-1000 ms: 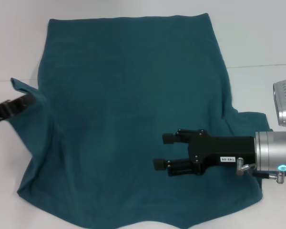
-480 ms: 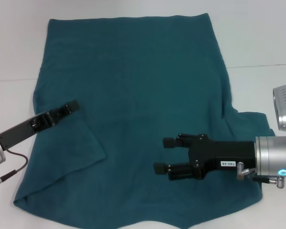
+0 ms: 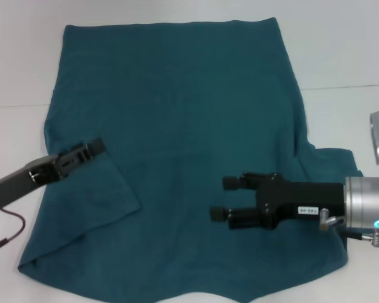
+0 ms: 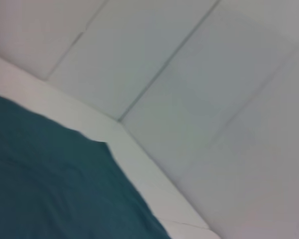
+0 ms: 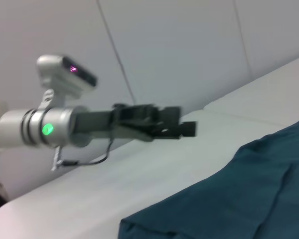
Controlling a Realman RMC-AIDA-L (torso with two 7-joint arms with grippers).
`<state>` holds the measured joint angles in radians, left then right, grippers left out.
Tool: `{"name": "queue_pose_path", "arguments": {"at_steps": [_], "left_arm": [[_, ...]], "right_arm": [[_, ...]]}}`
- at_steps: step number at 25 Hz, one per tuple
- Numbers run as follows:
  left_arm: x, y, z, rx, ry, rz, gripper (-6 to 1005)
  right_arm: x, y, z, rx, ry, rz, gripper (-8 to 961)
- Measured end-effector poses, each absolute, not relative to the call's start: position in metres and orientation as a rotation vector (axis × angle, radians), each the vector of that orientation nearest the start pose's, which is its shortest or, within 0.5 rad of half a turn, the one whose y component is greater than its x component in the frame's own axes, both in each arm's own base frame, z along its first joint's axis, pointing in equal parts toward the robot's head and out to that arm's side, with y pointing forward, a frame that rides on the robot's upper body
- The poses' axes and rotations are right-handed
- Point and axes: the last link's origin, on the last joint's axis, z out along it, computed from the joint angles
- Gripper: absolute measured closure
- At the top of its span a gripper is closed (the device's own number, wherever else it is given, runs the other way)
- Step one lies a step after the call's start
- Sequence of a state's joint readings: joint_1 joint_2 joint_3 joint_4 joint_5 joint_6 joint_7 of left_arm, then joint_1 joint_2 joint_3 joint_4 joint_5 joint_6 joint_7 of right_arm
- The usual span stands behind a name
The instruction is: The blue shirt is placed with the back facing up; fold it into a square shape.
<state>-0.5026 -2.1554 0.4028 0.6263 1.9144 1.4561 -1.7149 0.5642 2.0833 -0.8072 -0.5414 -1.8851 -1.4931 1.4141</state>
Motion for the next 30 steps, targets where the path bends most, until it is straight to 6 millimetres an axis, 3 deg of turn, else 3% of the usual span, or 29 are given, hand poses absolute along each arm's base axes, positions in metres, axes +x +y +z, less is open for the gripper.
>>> {"name": "queue_pose_path", "arguments": {"at_steps": [7,17,30], "left_arm": [[-0.271,0.32,0.0,-2.374,-1.071,-1.074,283],[-0.256,0.302,-0.04,-2.798,-0.615,-0.753,291],[-0.252,0.311,-0.043,-2.85,-0.472,-0.616,294]], "right_arm": [[0.26,0.338,-0.005,-2.639,0.869,0.817,30],[0.292,0.34,0.038,-2.465,1.131,0.785,30],[0.338,0.328,0.084,-2.176,1.475,0.665,30]]}}
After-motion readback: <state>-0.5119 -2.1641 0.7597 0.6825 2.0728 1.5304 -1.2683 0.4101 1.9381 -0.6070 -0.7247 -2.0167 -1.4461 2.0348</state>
